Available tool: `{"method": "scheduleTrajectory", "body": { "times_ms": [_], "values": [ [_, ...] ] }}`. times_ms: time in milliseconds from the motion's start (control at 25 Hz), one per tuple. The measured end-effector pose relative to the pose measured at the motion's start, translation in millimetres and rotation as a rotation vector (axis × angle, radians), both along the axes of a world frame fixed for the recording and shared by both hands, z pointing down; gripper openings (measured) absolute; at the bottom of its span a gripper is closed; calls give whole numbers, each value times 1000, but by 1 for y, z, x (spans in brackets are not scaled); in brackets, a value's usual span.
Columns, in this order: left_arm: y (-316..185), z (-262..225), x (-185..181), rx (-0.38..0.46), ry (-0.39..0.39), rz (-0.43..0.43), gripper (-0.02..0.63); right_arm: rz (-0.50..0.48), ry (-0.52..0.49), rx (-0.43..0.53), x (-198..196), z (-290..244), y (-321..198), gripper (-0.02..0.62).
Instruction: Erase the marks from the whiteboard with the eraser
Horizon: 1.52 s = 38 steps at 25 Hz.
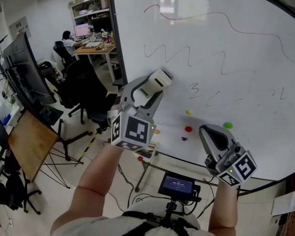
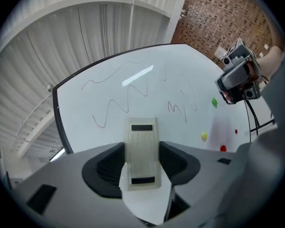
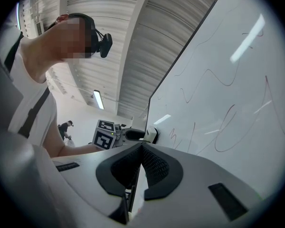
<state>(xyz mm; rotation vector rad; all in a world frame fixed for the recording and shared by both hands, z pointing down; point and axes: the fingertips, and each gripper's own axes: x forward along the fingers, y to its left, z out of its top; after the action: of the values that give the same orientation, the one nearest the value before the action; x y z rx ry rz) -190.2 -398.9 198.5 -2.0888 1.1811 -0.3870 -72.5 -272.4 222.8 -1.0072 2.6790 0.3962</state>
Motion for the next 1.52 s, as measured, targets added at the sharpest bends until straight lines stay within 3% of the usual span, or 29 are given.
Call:
{"method": "scheduleTrajectory", "body": {
  "times_ms": [240, 520, 720, 840, 1040, 1280, 1520],
  "values": [
    [3, -16, 2, 10, 165, 64, 238, 6, -16, -15, 14, 5, -1, 2],
    [-1, -16, 1, 82, 151, -83, 237, -7, -74, -52, 23, 15, -7, 2],
    [-2, -2, 7, 84, 83, -93, 239, -28, -107, -79, 17, 24, -16, 2],
    [-2, 27, 9, 16, 57, -68, 239, -46, -100, -82, 11, 26, -17, 2],
    [-3, 45, 2, -39, 130, -34, 239, -47, -93, -83, 16, 26, -15, 2],
    [0, -14, 1, 72, 187, -43, 239, -27, -98, -71, 28, 21, -6, 2],
    [9, -7, 21, 74, 196, -26, 239, -25, -111, -88, 34, 27, -5, 2]
  ]
}}
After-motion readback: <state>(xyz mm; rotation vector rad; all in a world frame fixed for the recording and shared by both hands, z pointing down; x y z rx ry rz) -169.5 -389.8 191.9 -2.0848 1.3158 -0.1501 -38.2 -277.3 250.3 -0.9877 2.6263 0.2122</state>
